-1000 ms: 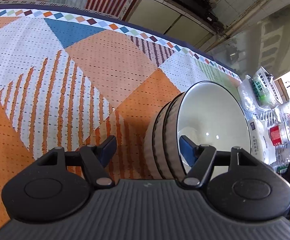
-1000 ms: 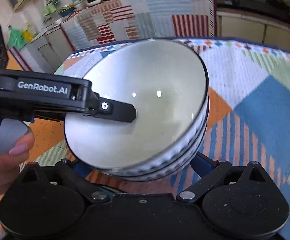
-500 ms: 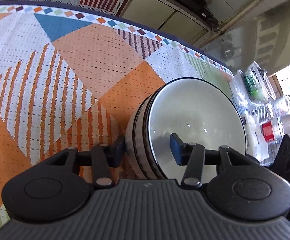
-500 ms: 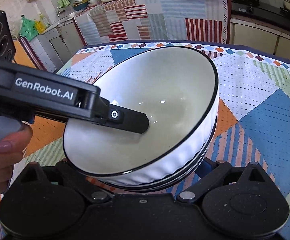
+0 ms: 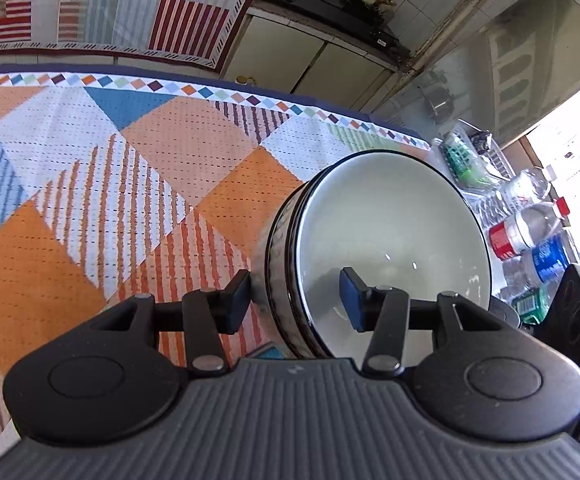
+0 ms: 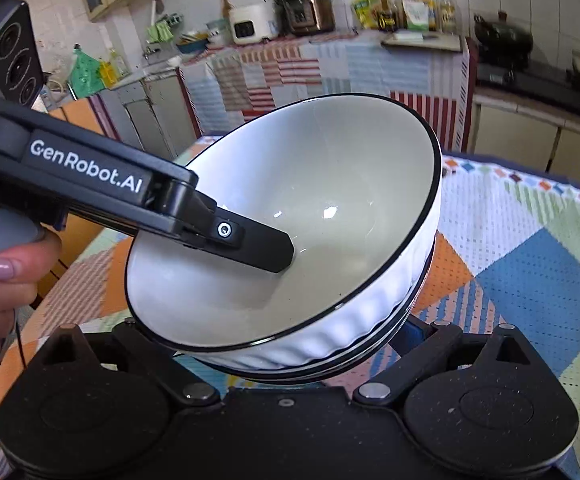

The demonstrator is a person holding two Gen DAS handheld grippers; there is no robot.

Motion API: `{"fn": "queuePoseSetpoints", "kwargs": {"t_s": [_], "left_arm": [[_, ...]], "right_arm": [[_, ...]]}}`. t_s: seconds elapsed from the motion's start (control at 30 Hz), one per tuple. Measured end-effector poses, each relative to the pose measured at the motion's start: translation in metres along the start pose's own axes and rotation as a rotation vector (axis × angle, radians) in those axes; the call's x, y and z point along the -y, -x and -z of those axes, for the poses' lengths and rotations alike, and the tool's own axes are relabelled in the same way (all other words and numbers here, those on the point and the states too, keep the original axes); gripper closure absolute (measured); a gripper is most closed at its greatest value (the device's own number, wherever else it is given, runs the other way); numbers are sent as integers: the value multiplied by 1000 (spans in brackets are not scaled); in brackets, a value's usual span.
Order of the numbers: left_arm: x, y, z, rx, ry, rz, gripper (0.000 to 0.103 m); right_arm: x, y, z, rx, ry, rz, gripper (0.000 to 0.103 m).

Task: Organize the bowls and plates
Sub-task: 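Grip the three nested bowls with both grippers and lift them, then carry the bowl stack over the plate stack and lower it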

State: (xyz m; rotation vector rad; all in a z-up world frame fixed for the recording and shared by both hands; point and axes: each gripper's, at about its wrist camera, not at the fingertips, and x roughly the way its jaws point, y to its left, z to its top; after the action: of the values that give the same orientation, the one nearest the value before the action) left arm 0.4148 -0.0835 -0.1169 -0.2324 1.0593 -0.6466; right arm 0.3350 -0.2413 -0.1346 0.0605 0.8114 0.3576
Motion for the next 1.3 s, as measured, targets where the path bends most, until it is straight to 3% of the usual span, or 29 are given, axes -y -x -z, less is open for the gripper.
{"fn": "queuePoseSetpoints", "kwargs": {"t_s": [0.37,0.67,1.0,1.3], "left_arm": [[27,67,29,-4,11,8,57],[46,97,69,-16,-38,13,57],[41,93,113,-14,-20,38,57],[27,70,124,-49,-1,32,57]], "right_arm": [[-42,62,6,32,36,9,3],[-64,95,36,60,-1,11,3],[-72,101,66,39,29,23,3],[-73,84,87,9,-13,36,3]]}}
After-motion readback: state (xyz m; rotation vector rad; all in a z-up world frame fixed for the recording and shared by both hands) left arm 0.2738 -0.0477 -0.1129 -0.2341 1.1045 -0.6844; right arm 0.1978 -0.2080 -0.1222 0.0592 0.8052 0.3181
